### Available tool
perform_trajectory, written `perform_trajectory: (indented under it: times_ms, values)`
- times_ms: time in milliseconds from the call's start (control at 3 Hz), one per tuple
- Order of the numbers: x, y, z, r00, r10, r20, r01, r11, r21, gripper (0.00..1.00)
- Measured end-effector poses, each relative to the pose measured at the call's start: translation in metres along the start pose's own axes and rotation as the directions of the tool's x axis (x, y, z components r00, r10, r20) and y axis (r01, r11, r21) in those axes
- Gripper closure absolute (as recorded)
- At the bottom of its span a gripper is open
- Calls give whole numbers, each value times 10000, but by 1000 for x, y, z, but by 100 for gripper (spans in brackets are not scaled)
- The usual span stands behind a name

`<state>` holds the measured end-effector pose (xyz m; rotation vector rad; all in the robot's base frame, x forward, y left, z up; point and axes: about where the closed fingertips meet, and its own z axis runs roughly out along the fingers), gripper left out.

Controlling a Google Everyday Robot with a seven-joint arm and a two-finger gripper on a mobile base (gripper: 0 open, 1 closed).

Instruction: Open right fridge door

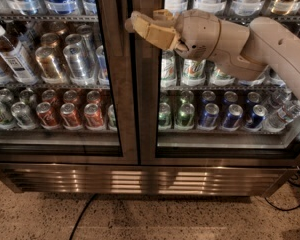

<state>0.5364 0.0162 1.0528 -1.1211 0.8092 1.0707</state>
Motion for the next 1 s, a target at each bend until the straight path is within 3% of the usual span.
perform_trajectory:
  times_ms: [333, 667, 1000]
  values:
    - [0, 0, 0, 10000, 0, 0, 0, 10000, -1, 12]
    - [0, 0, 0, 10000, 0, 1, 0, 10000, -2, 0]
    - [0, 0, 0, 10000, 0, 1, 0, 10000, -3, 0]
